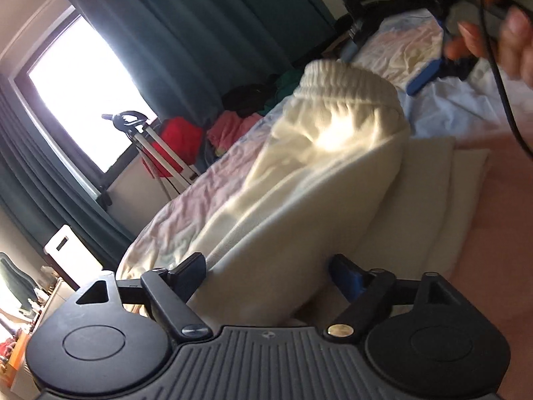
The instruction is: Fold clothes
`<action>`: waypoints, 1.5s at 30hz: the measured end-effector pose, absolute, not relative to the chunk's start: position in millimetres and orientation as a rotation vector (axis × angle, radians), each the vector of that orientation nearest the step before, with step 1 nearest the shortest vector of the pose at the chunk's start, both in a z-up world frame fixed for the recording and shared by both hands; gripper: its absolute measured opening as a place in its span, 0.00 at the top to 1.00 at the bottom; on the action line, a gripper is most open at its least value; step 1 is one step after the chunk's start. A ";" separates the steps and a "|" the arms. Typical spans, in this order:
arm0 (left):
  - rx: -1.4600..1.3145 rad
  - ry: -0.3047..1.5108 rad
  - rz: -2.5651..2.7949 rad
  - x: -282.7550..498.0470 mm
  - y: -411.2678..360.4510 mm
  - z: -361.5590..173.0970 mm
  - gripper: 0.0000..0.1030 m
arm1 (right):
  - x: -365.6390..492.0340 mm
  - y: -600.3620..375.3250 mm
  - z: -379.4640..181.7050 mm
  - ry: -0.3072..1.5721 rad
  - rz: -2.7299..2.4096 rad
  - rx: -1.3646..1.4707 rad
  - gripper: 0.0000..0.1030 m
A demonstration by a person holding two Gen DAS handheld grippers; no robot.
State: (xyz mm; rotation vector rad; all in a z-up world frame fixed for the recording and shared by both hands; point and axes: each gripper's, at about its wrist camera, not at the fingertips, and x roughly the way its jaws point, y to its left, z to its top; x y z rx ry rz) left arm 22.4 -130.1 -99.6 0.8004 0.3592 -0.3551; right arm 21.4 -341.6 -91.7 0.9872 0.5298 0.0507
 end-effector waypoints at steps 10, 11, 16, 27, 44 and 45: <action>0.843 0.475 -0.553 -13.3 -108.9 -118.9 0.37 | 27.3 -308.0 -94.2 0.642 0.114 0.874 0.19; 0.831 0.482 -0.556 -10.5 -108.1 -119.1 0.37 | 32.1 -303.2 -97.8 0.657 0.106 0.858 0.19; 0.786 0.500 -0.566 -1.5 -103.3 -119.4 0.36 | 50.8 -286.3 -113.0 0.650 0.034 0.767 0.20; 0.685 0.536 -0.622 1.8 -93.3 -111.8 0.36 | 32.0 -312.5 -109.3 0.567 0.002 0.806 0.62; 0.512 0.625 -0.638 11.5 -70.5 -98.5 0.36 | 44.9 -318.3 -151.1 0.761 0.056 0.937 0.12; 0.498 0.629 -0.640 11.4 -68.0 -96.9 0.36 | 47.8 -315.6 -154.0 0.765 0.068 0.928 0.09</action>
